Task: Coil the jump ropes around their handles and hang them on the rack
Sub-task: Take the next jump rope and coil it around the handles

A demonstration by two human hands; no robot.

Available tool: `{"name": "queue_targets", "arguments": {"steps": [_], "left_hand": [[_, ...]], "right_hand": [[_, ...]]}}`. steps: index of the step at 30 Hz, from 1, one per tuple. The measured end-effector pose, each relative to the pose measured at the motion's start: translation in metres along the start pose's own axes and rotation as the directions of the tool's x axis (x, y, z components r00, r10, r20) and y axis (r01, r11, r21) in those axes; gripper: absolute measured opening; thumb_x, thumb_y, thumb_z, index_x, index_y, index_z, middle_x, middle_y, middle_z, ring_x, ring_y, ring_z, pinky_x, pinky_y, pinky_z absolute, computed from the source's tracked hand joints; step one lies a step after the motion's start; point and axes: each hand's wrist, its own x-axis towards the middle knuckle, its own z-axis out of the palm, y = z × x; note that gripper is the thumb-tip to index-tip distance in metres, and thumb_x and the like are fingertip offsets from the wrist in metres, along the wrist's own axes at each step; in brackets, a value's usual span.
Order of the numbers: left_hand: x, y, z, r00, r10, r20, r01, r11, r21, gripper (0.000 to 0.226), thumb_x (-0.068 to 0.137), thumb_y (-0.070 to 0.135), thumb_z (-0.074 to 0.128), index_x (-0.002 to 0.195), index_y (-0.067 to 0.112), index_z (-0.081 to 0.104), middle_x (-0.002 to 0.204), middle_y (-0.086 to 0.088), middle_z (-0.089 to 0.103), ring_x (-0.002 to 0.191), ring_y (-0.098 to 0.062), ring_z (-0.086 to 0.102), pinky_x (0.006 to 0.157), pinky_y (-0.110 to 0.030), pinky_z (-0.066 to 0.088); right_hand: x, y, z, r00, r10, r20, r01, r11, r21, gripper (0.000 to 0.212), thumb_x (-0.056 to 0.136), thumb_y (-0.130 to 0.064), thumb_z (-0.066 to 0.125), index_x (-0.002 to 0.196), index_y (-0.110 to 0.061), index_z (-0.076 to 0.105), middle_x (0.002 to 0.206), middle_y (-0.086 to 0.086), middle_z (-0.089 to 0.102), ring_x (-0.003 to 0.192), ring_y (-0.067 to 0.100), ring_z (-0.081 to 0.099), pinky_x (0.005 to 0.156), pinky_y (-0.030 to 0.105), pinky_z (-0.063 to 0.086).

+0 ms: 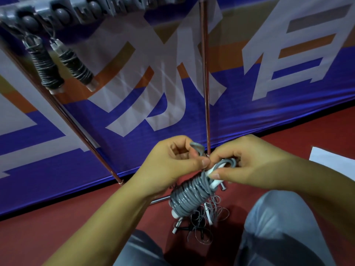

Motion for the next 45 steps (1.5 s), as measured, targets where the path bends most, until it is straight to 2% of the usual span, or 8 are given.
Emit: {"name": "queue_targets", "arguments": {"steps": [6, 13, 20, 28, 33, 37, 41, 45], "left_hand": [[0.003, -0.008, -0.007, 0.997, -0.014, -0.070, 0.007, 0.996, -0.086, 0.019, 0.066, 0.002, 0.076, 0.074, 0.011, 0.062, 0.073, -0.007, 0.066, 0.069, -0.016, 0.065, 0.071, -0.026, 0.054], [0.009, -0.005, -0.004, 0.990, -0.127, 0.054, 0.137, 0.948, -0.288, 0.046, 0.073, -0.003, 0.061, 0.117, 0.004, 0.052, 0.073, -0.009, 0.070, 0.069, -0.020, 0.068, 0.072, -0.029, 0.056], [0.013, -0.009, -0.001, 0.990, -0.128, 0.054, 0.138, 0.939, -0.314, 0.030, 0.080, -0.003, 0.058, 0.110, 0.003, 0.061, 0.088, -0.014, 0.068, 0.077, -0.022, 0.067, 0.075, -0.032, 0.057], [0.013, -0.013, 0.005, 0.999, -0.032, -0.009, 0.033, 0.996, 0.086, 0.022, 0.091, -0.009, 0.047, 0.099, 0.010, 0.057, 0.072, -0.011, 0.058, 0.059, -0.013, 0.054, 0.057, -0.021, 0.048], [0.009, -0.015, 0.001, 0.981, -0.120, 0.153, 0.067, 0.948, 0.312, 0.012, 0.087, 0.027, 0.046, 0.096, 0.021, 0.051, 0.082, -0.018, 0.053, 0.073, -0.024, 0.048, 0.068, -0.051, 0.044], [0.010, -0.014, 0.000, 0.993, -0.077, 0.087, 0.043, 0.940, 0.338, 0.028, 0.079, 0.041, 0.047, 0.098, 0.021, 0.045, 0.074, -0.026, 0.057, 0.059, -0.040, 0.050, 0.060, -0.049, 0.046], [0.014, -0.011, -0.001, 0.989, 0.138, -0.055, -0.087, 0.837, 0.540, 0.013, 0.093, 0.019, 0.049, 0.091, 0.027, 0.040, 0.049, 0.007, 0.046, 0.044, -0.005, 0.037, 0.046, -0.020, 0.031], [0.013, -0.009, -0.001, 0.954, 0.291, -0.066, -0.143, 0.641, 0.754, 0.013, 0.088, 0.033, 0.045, 0.090, 0.030, 0.032, 0.055, 0.010, 0.053, 0.051, -0.012, 0.054, 0.051, -0.032, 0.041]], "right_hand": [[-0.002, 0.000, -0.007, 0.999, -0.047, -0.027, 0.050, 0.991, 0.123, 0.020, 0.077, -0.012, 0.076, 0.085, -0.028, 0.066, 0.082, -0.007, 0.072, 0.075, 0.014, 0.067, 0.075, 0.041, 0.055], [-0.009, -0.002, -0.009, 0.991, -0.135, -0.012, 0.135, 0.968, 0.211, 0.032, 0.077, -0.008, 0.076, 0.079, -0.033, 0.057, 0.085, -0.003, 0.072, 0.076, 0.013, 0.067, 0.072, 0.033, 0.054], [-0.002, 0.006, -0.010, 0.988, -0.145, -0.054, 0.154, 0.958, 0.242, 0.024, 0.071, -0.018, 0.072, 0.085, -0.028, 0.056, 0.087, -0.001, 0.072, 0.081, 0.019, 0.068, 0.078, 0.038, 0.055], [-0.002, 0.006, -0.006, 0.981, -0.186, -0.056, 0.189, 0.981, 0.036, 0.031, 0.077, -0.020, 0.076, 0.085, -0.038, 0.052, 0.081, -0.003, 0.068, 0.071, 0.025, 0.062, 0.072, 0.048, 0.051], [-0.005, 0.002, -0.007, 0.965, -0.261, 0.009, 0.260, 0.954, -0.147, 0.022, 0.079, -0.034, 0.066, 0.083, -0.043, 0.047, 0.076, -0.010, 0.066, 0.062, 0.004, 0.060, 0.060, 0.018, 0.047], [0.001, 0.011, -0.006, 0.958, -0.285, -0.031, 0.274, 0.943, -0.190, 0.017, 0.081, -0.038, 0.061, 0.090, -0.041, 0.048, 0.089, -0.009, 0.066, 0.079, 0.011, 0.063, 0.070, 0.031, 0.050], [0.007, 0.021, -0.001, 0.964, -0.198, -0.176, 0.221, 0.967, 0.127, 0.033, 0.076, -0.021, 0.077, 0.101, -0.031, 0.058, 0.101, -0.013, 0.064, 0.098, 0.006, 0.062, 0.084, 0.022, 0.051], [0.009, 0.026, 0.004, 0.987, 0.072, -0.142, 0.021, 0.827, 0.562, 0.053, 0.056, -0.027, 0.079, 0.105, -0.028, 0.060, 0.110, 0.003, 0.065, 0.097, 0.019, 0.069, 0.077, 0.042, 0.058]]}}
